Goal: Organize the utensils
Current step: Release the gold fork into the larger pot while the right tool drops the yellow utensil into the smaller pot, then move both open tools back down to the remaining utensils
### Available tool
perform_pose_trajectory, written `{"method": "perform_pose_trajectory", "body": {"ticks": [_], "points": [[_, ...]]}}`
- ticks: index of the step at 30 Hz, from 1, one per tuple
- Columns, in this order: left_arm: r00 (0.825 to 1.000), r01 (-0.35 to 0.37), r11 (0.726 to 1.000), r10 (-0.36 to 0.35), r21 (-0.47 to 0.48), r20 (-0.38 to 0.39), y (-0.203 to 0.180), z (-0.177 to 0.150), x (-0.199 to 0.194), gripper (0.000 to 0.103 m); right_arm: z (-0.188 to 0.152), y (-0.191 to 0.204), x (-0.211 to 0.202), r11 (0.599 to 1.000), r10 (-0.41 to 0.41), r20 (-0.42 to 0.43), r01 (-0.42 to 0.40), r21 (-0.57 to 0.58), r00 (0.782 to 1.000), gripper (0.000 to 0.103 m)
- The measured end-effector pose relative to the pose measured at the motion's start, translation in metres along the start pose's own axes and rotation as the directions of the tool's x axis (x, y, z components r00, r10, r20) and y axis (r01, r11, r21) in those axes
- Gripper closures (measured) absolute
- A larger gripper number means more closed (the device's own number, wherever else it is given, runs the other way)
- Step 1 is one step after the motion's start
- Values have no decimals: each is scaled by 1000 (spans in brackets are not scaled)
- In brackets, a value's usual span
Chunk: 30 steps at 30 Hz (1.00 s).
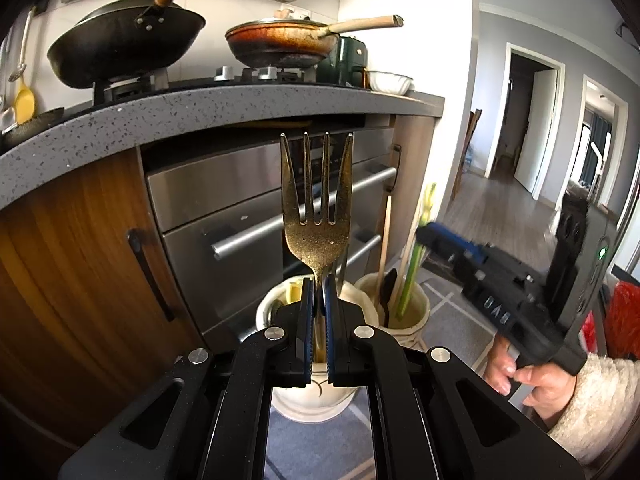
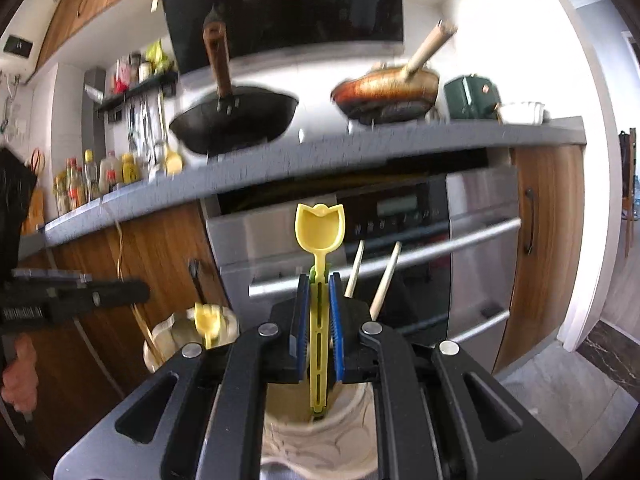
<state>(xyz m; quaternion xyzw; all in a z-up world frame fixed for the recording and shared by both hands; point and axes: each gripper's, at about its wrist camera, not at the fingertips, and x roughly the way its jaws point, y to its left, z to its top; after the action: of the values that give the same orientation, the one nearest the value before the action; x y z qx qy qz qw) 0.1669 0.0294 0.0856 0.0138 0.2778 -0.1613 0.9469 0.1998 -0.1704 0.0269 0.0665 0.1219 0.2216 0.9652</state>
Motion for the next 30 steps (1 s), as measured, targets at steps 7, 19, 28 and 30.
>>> {"method": "perform_pose_trajectory", "body": {"ticks": [7, 19, 28, 30], "points": [[999, -4, 1000, 4, -14, -34, 3, -5, 11, 97, -15, 0, 7, 1000, 12, -103, -12, -6, 995, 93], [997, -19, 1000, 18, -16, -78, 5, -13, 22, 97, -22, -8, 12, 999, 29, -206, -21, 40, 978, 90], [996, -69, 997, 70, 19, -49, -1, -10, 8, 62, -10, -12, -7, 996, 52, -179, -39, 75, 983, 62], [996, -87, 996, 88, 27, -26, -2, -9, 0, 47, -8, -15, -17, 996, 51, -169, -37, 86, 984, 58]]}}
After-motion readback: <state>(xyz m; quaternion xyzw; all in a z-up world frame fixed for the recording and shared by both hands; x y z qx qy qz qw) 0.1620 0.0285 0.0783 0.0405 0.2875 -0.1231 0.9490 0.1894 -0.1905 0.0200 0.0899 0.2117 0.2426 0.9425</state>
